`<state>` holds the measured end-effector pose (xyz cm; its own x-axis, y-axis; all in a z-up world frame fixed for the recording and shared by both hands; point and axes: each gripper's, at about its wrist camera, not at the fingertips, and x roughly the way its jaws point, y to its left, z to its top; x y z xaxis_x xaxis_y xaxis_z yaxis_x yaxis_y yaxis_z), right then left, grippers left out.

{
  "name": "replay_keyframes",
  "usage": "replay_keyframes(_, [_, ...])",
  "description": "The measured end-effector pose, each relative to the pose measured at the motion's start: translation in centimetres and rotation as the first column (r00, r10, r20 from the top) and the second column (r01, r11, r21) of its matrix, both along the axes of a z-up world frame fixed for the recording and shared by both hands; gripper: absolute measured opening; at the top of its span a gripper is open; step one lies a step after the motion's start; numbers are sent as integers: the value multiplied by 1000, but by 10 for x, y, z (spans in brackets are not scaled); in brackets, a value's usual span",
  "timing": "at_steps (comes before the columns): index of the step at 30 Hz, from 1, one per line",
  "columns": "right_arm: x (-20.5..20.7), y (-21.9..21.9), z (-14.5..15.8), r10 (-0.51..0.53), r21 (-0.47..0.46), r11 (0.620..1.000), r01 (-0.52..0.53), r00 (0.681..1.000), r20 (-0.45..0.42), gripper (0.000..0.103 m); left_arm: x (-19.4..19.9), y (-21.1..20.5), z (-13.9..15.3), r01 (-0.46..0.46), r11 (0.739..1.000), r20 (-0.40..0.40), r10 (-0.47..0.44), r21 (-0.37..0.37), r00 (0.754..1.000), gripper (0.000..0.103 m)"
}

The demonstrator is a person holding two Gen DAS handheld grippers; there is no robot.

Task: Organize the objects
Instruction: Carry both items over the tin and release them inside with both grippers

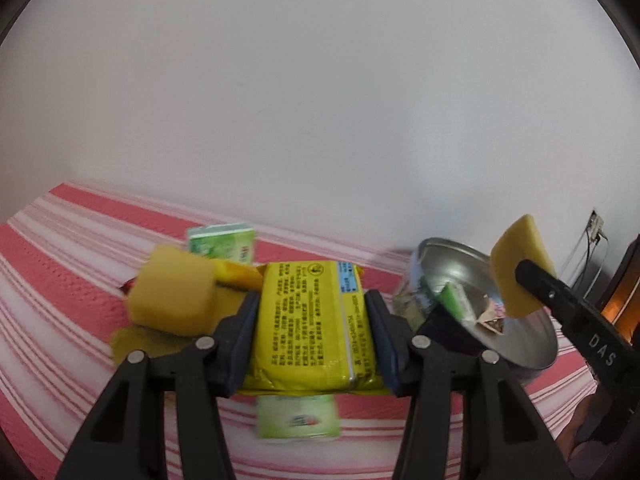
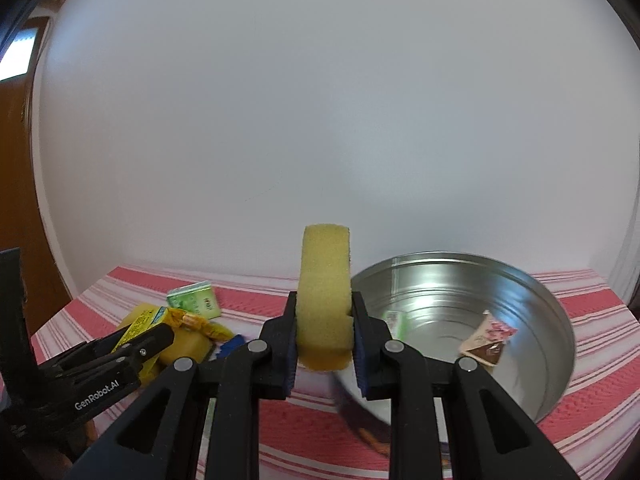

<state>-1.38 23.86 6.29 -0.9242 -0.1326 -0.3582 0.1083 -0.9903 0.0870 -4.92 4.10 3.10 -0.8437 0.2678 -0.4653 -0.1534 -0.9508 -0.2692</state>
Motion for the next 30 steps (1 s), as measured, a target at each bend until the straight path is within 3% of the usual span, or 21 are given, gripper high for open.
replay_keyframes(14, [-1, 91, 3, -113, -41, 993, 112, 994, -9, 25, -21, 99, 17, 154, 987, -35, -152, 40, 988, 52])
replay_keyframes(23, [-22, 145, -12, -171, -45, 984, 173, 984, 47, 25, -27, 160, 16, 224, 975, -6, -224, 0, 975, 52])
replay_keyframes(30, [-34, 152, -23, -204, 11, 979, 204, 975, 93, 25, -34, 192, 6, 246, 968, 26, -245, -52, 969, 52])
